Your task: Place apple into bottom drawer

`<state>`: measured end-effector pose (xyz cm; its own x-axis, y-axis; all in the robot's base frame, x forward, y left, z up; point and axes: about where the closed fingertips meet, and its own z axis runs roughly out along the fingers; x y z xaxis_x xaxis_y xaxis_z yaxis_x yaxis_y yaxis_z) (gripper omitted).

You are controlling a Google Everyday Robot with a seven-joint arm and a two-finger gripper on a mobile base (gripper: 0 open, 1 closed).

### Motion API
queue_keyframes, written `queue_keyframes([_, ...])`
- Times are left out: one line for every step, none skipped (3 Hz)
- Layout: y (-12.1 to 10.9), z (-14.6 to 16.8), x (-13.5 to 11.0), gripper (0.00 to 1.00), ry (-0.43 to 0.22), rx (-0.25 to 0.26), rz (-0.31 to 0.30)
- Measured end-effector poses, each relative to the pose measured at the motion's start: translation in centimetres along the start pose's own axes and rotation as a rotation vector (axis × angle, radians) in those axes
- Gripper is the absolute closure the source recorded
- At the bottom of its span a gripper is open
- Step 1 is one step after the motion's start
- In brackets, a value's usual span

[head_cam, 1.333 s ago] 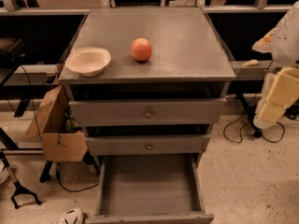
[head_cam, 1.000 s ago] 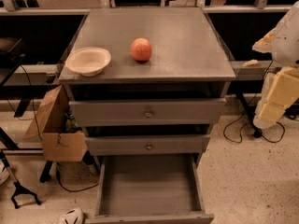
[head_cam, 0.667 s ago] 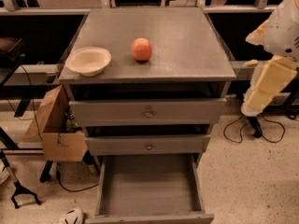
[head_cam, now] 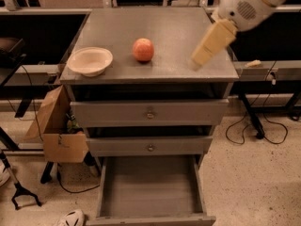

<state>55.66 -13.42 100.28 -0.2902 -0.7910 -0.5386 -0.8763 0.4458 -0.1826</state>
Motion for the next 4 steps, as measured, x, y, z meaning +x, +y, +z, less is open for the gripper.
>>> queue_keyframes([-3.1, 5.4, -7.9, 0.00, -0.136, -0.022, 0.123])
queue_keyframes([-5.4, 9.2, -11.8, 0.00, -0.225, -0.017, 0.186])
queue_keyframes([-6.9, 12.9, -13.7, 0.00, -0.265, -0.016, 0.186])
queue_keyframes([-8.0, 15.8, -14.7, 0.00, -0.267, 0.009, 0.182])
